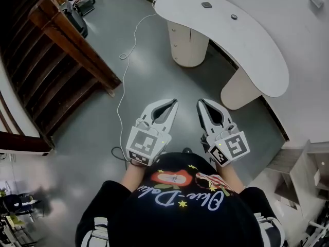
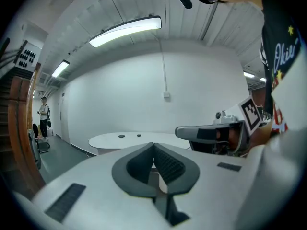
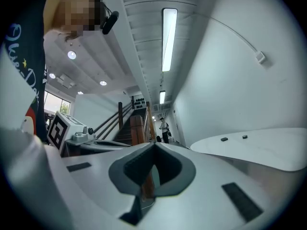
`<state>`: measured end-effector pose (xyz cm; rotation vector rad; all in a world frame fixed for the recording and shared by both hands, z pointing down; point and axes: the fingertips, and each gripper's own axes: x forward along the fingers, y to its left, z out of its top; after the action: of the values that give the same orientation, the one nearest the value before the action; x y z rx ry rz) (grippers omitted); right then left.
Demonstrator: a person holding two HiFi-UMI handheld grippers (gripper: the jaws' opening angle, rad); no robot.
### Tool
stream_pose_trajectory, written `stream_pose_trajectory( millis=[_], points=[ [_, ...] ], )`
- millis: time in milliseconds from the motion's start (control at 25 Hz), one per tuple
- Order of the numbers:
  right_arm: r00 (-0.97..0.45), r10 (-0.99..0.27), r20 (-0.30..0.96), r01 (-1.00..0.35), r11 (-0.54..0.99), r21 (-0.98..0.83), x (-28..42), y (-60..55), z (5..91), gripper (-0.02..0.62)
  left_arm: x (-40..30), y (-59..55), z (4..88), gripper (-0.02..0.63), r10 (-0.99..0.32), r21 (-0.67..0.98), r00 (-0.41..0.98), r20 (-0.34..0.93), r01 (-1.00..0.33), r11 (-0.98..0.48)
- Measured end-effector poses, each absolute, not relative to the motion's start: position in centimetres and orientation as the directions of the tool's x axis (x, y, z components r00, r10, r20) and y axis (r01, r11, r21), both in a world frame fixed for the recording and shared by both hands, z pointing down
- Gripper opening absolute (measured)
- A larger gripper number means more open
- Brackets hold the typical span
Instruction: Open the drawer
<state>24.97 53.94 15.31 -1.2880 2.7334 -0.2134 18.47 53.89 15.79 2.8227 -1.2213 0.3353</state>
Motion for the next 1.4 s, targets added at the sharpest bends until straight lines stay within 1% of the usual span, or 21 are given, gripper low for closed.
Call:
stream_pose_trajectory(
  millis=[240, 440, 640, 840, 1080, 1400],
  points=[
    [-0.654, -0.754, -0.057, -0.733, 0.65, -0.201, 27.0, 54.1, 15.7, 0.0, 20.3, 53.9, 16.0, 0.003, -0.733, -0.04, 0.644, 0.221, -0.745, -0.666],
    [-0.671, -0.741, -0.037, -0.721, 0.663, -0.202, 28.4, 54.1, 17.0, 0.0, 21.2, 54.7, 16.7, 0.003, -0.757, -0.041, 0.613, 0.225, -0.77, -0.636],
    [-0.708, -0.705, -0.046, -0.679, 0.697, -0.23, 28.0, 54.9, 17.1, 0.0, 20.7, 55.8, 16.7, 0.003, -0.781, -0.055, 0.57, 0.254, -0.798, -0.6],
    [-0.738, -0.673, -0.057, -0.646, 0.727, -0.231, 27.0, 55.0, 16.9, 0.0, 20.1, 55.8, 16.2, 0.003, -0.799, -0.068, 0.546, 0.253, -0.814, -0.577],
    [-0.741, -0.67, -0.047, -0.643, 0.728, -0.238, 26.4, 53.9, 17.0, 0.0, 19.5, 54.8, 16.5, 0.003, -0.794, -0.062, 0.55, 0.258, -0.811, -0.582],
    [-0.714, -0.698, -0.053, -0.673, 0.705, -0.224, 25.3, 50.6, 16.4, 0.0, 18.8, 50.5, 16.0, 0.003, -0.768, -0.047, 0.601, 0.22, -0.78, -0.624]
  ],
)
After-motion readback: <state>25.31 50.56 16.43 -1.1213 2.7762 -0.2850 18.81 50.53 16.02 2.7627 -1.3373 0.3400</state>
